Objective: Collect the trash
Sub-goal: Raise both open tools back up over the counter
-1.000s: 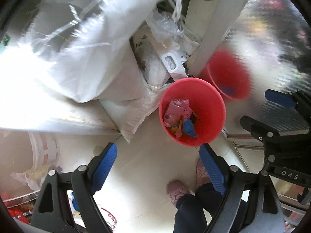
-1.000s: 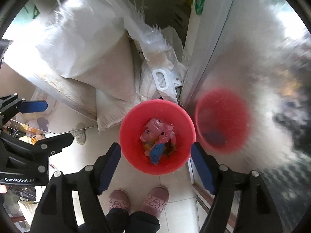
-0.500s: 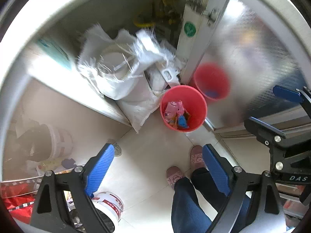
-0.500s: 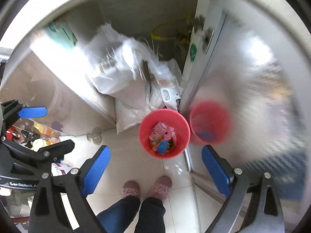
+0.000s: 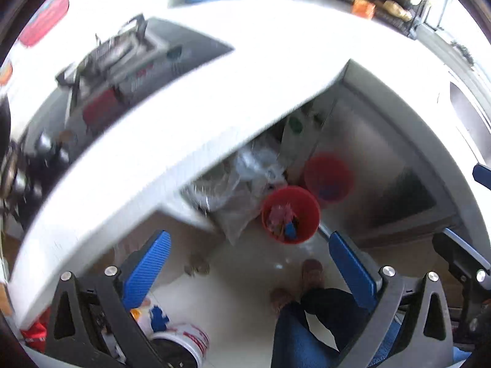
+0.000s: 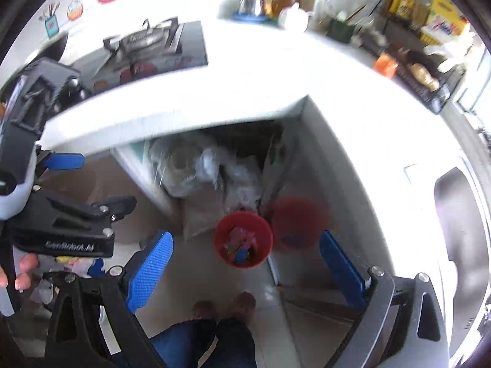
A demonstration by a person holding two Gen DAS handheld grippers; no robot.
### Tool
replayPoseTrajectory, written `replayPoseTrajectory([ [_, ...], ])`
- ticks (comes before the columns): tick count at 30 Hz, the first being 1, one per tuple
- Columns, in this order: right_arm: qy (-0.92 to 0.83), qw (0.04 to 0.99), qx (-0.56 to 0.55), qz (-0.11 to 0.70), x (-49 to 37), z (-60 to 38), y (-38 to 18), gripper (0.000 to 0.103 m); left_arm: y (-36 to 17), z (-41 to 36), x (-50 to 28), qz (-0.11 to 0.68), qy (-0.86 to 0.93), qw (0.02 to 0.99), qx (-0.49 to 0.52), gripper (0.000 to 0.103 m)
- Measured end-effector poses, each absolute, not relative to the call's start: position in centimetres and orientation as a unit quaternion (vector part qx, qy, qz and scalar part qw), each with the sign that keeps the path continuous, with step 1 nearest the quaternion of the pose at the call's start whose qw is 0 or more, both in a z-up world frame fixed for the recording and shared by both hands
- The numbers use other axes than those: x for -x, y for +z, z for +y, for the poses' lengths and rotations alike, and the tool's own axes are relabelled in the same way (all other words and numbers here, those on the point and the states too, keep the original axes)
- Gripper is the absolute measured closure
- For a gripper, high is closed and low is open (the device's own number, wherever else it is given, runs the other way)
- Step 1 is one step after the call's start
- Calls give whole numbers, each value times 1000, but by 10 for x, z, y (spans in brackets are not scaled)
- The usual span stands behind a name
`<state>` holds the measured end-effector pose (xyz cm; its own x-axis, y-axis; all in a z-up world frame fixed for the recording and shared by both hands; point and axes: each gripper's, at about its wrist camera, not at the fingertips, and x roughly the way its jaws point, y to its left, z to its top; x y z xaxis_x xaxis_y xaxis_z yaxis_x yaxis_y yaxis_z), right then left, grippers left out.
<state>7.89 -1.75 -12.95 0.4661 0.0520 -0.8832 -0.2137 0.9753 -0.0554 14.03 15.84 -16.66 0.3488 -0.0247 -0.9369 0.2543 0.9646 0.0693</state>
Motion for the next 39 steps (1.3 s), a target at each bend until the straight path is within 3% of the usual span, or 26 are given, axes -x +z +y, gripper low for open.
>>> replayPoseTrajectory([
  [7,22,869,52,492,-95,-45,-101,7,-129,126,-165,531,-119,829,-125,0],
  [14,-33,879,24,475,-124,-83,-80,7,-124,76,-206,510,-135,831,-175,0],
  [21,-80,871,9,485,-174,-137,-79,7,-111,12,-272,515,-183,824,-147,0],
  [39,-125,846,-57,515,-282,-285,-95,7,-145,-154,-410,547,-239,779,-191,0],
])
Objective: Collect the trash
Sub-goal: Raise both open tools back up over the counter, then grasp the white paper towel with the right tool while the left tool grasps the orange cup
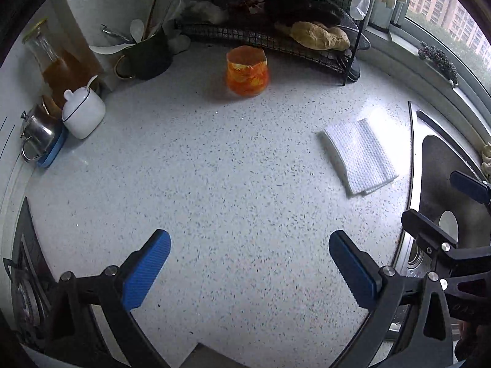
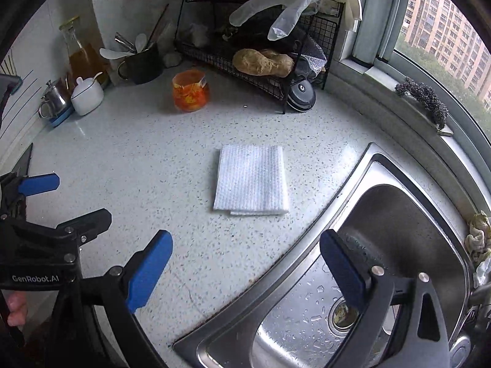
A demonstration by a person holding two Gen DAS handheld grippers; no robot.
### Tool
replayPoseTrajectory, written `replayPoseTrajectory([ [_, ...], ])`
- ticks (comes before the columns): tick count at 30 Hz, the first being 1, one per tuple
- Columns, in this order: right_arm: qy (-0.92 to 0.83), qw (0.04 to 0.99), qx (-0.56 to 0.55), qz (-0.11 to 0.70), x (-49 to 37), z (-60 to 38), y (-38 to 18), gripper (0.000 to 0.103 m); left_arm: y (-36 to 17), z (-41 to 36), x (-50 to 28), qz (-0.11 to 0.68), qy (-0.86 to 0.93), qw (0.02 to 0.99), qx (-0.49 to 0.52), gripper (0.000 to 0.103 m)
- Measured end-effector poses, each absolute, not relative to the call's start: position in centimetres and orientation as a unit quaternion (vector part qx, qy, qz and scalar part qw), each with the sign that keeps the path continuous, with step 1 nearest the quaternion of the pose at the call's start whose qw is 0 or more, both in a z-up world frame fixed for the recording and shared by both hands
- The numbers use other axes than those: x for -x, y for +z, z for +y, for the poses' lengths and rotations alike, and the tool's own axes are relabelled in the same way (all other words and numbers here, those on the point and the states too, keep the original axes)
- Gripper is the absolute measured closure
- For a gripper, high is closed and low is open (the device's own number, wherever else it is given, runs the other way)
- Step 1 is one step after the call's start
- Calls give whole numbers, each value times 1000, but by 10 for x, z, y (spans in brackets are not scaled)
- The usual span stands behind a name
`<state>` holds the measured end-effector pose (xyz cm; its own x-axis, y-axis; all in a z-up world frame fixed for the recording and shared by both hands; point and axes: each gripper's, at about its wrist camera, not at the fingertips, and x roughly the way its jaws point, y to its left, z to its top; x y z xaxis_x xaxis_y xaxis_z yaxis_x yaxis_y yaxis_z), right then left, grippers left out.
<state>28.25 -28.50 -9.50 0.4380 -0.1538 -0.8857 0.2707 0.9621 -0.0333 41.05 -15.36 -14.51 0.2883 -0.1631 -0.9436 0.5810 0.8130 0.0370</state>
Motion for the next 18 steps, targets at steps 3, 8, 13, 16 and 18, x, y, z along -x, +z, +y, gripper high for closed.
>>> replayPoseTrajectory([
  [3,-120,841,-57,525,-302,-295,-107,7,-157,-166,-431,555,-232,774,-198,0],
  [8,-112,831,-60,542,-336,-307,-132,7,-179,-178,-460,571,-225,764,-200,0],
  [13,-104,821,-63,558,-359,-309,-154,7,-199,-182,-476,575,-215,760,-214,0],
  [16,-99,814,-65,568,-365,-306,-163,7,-209,-181,-483,585,-216,753,-210,0],
  [18,-97,814,-66,569,-365,-303,-165,8,-211,-178,-484,586,-219,752,-207,0],
])
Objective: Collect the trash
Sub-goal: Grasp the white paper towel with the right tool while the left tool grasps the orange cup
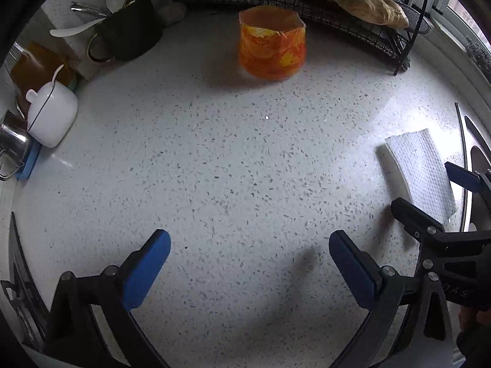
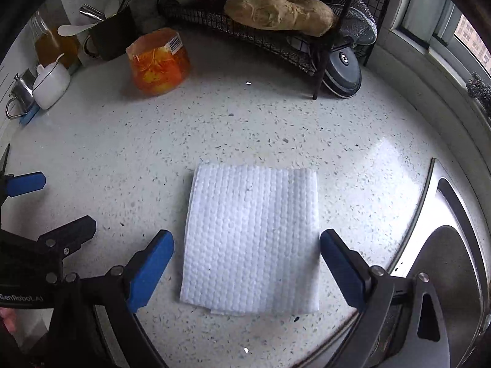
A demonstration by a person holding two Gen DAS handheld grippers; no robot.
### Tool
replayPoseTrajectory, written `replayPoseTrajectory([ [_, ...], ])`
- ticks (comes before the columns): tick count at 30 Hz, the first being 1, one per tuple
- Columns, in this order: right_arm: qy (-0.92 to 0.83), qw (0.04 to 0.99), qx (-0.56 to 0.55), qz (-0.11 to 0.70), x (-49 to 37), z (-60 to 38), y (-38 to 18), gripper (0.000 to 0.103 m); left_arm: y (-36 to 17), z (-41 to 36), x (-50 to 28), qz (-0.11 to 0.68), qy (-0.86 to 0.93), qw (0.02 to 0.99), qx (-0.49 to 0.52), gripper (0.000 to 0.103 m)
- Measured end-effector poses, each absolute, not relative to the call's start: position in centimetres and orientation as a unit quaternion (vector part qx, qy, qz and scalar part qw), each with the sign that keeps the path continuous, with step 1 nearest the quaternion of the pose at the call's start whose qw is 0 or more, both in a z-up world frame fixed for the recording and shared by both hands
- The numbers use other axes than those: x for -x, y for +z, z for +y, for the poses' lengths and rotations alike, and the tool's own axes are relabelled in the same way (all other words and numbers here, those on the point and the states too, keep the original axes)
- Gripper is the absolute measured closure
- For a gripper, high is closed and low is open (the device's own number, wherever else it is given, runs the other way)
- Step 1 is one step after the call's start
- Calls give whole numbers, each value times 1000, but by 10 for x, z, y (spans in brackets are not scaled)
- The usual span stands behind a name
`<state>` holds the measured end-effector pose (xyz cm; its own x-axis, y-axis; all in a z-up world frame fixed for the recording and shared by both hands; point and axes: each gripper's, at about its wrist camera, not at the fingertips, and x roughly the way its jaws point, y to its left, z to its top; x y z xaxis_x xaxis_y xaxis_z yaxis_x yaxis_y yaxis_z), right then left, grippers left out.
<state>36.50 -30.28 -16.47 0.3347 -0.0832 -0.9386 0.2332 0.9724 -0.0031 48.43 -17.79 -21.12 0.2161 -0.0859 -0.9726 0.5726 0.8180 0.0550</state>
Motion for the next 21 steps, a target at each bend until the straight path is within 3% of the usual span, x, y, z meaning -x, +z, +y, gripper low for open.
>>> replayPoseTrajectory([
  [3,-93,821,-62,560,-362,-298,-162,13,-212,-174,-485,586,-226,751,-202,0],
  [5,-91,825,-60,554,-359,-294,-159,21,-212,-171,-484,585,-233,750,-200,0],
  [7,-90,830,-61,547,-358,-286,-155,55,-210,-167,-483,583,-241,750,-197,0],
  [8,-91,830,-62,547,-356,-282,-153,66,-208,-165,-483,582,-245,751,-195,0],
  [9,-93,829,-65,547,-355,-279,-151,86,-206,-162,-482,580,-248,751,-194,0],
  [10,-94,827,-69,550,-355,-275,-150,90,-203,-157,-481,577,-251,753,-195,0],
  [21,-151,825,-121,532,-337,-255,-113,93,-163,-155,-493,533,-315,753,-222,0],
])
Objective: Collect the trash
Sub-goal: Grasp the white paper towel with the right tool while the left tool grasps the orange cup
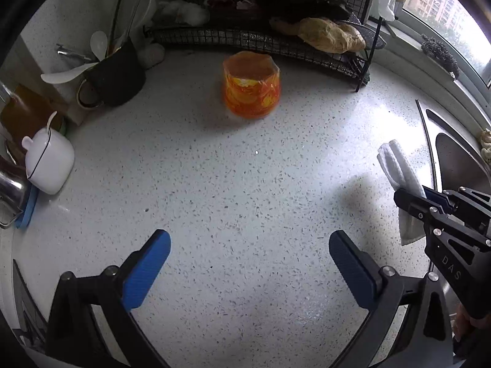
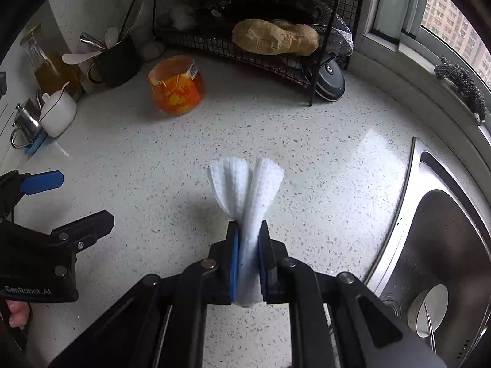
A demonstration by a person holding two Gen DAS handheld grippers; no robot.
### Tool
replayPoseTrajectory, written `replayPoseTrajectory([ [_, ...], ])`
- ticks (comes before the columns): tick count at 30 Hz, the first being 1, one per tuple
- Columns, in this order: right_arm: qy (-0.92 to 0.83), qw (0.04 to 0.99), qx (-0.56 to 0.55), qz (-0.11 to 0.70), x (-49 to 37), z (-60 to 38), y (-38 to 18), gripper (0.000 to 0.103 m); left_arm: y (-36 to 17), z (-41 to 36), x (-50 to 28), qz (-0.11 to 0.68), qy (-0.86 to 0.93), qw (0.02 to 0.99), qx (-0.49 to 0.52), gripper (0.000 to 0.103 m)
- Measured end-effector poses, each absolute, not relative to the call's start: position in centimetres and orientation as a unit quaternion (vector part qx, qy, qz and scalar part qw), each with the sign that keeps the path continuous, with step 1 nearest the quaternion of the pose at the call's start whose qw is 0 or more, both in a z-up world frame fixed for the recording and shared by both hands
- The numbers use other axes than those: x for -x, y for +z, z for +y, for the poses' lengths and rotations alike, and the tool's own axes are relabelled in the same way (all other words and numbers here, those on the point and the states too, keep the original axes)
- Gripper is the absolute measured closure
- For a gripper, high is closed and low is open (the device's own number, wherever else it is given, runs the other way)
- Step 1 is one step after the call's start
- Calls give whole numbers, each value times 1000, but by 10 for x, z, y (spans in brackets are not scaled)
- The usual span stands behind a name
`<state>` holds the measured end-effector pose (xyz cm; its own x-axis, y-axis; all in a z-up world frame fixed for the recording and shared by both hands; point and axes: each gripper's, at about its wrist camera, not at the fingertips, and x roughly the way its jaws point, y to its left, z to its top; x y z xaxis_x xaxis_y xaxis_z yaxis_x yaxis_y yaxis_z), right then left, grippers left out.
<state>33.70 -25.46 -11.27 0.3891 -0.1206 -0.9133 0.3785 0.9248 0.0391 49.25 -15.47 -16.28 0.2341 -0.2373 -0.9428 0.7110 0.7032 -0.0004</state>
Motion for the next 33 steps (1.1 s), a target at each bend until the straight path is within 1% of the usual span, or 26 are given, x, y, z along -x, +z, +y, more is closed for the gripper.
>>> replayPoseTrajectory([
  [6,-163,830,-118,520,-350,-273,-104,93,-159,-179,-515,522,-323,756,-228,0],
  [16,-160,825,-128,526,-385,-312,-123,93,-182,-222,-559,525,-341,740,-246,0],
  [30,-143,820,-151,534,-417,-347,-146,93,-210,-279,-614,506,-352,738,-275,0],
  [31,-144,819,-152,534,-417,-349,-146,93,-211,-280,-615,507,-353,737,-275,2],
  [32,-144,819,-153,533,-418,-351,-146,93,-212,-288,-618,509,-355,735,-274,13],
  [33,-146,820,-155,532,-416,-352,-146,93,-212,-290,-618,509,-356,733,-275,20],
])
